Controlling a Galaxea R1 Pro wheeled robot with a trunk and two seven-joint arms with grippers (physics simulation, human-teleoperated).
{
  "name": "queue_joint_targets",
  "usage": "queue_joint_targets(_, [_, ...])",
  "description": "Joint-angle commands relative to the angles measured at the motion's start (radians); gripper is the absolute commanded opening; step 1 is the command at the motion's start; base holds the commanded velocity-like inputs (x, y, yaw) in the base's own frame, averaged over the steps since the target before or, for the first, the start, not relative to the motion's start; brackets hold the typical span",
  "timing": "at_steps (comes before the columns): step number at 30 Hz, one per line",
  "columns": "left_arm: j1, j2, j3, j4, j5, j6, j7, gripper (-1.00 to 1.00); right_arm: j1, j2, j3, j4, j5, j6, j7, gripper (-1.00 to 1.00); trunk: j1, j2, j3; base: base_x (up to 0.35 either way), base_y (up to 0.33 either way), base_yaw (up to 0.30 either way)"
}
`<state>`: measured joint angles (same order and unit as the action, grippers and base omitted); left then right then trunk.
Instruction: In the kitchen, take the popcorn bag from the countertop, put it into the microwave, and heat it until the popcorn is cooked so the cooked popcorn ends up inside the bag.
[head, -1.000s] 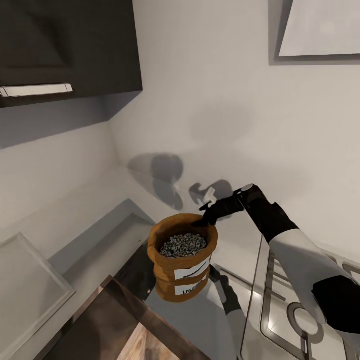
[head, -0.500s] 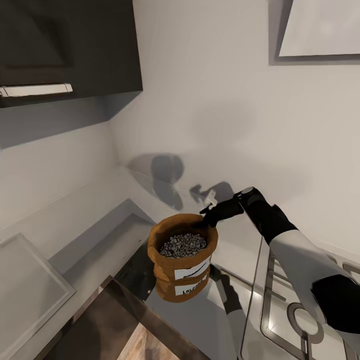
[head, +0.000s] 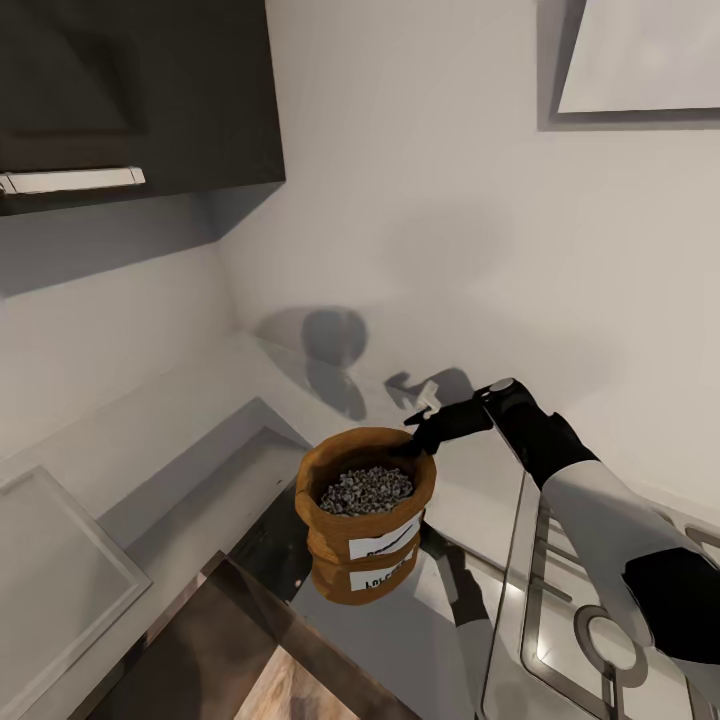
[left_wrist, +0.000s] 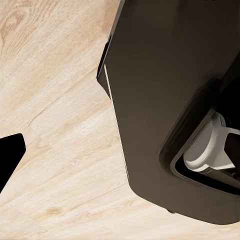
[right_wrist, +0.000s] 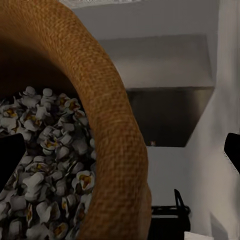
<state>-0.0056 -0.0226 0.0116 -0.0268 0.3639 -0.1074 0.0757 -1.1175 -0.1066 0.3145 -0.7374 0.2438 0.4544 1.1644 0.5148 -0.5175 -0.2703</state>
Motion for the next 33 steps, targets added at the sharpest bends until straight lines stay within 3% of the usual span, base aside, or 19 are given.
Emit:
queue_joint_targets(1, [0.0, 0.0, 0.001, 0.0, 0.003, -0.003, 0.002, 1.0, -0.001, -0.001, 0.002, -0.002, 0.002, 0.001, 0.004, 1.0, 0.0, -0.001, -0.002, 0.0, 0.0, 0.0])
queue_joint_targets(10, [0.0, 0.0, 0.001, 0.0, 0.003, -0.003, 0.003, 1.0, -0.001, -0.002, 0.006, 0.008, 0.005, -0.113, 0.012, 1.0, 0.0, -0.001, -0.002, 0.0, 0.0, 0.0])
queue_joint_targets(18, [0.0, 0.0, 0.001, 0.0, 0.003, -0.003, 0.004, 1.0, -0.001, -0.002, 0.008, 0.091, 0.01, -0.183, 0.012, 1.0, 0.0, -0.001, -0.002, 0.0, 0.0, 0.0])
queue_joint_targets(19, [0.0, 0.0, 0.001, 0.0, 0.003, -0.003, 0.004, 1.0, -0.001, -0.002, 0.008, 0.092, 0.01, -0.185, 0.012, -1.0, 0.0, -0.001, -0.002, 0.0, 0.0, 0.0])
queue_joint_targets(33, [0.0, 0.0, 0.001, 0.0, 0.003, -0.003, 0.003, 1.0, -0.001, 0.005, 0.001, 0.093, -0.003, -0.168, -0.002, -1.0, 0.0, -0.001, -0.002, 0.0, 0.0, 0.0])
